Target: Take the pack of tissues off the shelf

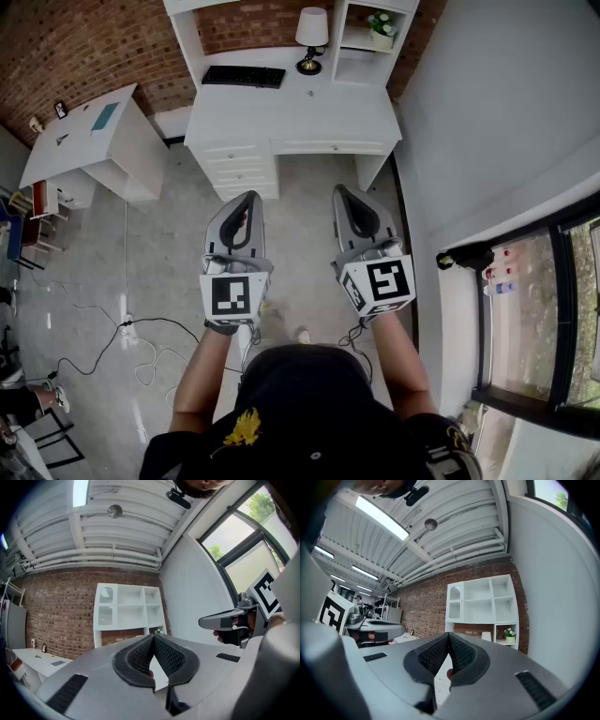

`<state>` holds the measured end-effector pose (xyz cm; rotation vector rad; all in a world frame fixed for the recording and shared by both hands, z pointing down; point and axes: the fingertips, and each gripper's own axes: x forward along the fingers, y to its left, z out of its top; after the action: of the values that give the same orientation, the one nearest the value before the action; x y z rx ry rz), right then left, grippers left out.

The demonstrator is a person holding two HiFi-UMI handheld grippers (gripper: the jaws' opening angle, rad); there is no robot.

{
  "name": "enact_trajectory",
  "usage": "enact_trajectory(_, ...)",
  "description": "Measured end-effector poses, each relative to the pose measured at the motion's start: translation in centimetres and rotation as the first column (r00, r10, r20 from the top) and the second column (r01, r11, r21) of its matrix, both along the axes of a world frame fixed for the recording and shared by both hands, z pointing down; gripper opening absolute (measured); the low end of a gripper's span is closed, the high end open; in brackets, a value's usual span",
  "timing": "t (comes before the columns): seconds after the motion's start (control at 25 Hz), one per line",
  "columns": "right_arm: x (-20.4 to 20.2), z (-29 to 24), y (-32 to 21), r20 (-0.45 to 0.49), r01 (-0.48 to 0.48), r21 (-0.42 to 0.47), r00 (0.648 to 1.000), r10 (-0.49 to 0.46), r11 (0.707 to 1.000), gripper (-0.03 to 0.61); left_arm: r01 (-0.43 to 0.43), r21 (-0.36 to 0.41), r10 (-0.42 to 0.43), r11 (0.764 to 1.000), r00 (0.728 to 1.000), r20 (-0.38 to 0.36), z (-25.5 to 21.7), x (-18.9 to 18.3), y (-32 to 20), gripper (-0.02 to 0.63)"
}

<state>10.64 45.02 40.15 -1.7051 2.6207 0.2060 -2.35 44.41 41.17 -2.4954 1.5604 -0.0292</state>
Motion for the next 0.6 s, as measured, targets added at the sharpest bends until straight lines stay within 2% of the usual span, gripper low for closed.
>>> enact_trajectory(0.28, 3.2, -0.3, 1.7, -0.006, 0.012, 0.008, 1.0, -0.012, 1.0, 0.006, 0.008, -0.018, -0.008, 1.0, 1.0, 0.003, 0.0, 3.5, 1.3, 0.017)
enact_trajectory(0.4, 5.5, 0.4, 0.7, 0.0, -0.027, -0.02, 1.0, 0.027, 0.999, 0.006, 0.009, -0.021, -0.009, 1.0, 1.0, 0.024, 0.2, 4.8, 0.3, 0.017)
enact_trajectory(0.52, 6.5, 1.0, -0.6, -0.027, -0.1, -0.033, 0.995, 0.099, 0.994, 0.006, 0.03, -0.014, -0.029, 0.999, 0.999, 0.043, -0.1, 3.9, -0.8, 0.018)
enact_trajectory(0.6, 6.0, 1.1, -1.5, -0.023, -0.085, -0.043, 0.996, 0.084, 0.995, 0.006, 0.056, -0.02, -0.055, 0.998, 0.998, 0.044, -0.2, 2.6, -1.8, 0.018)
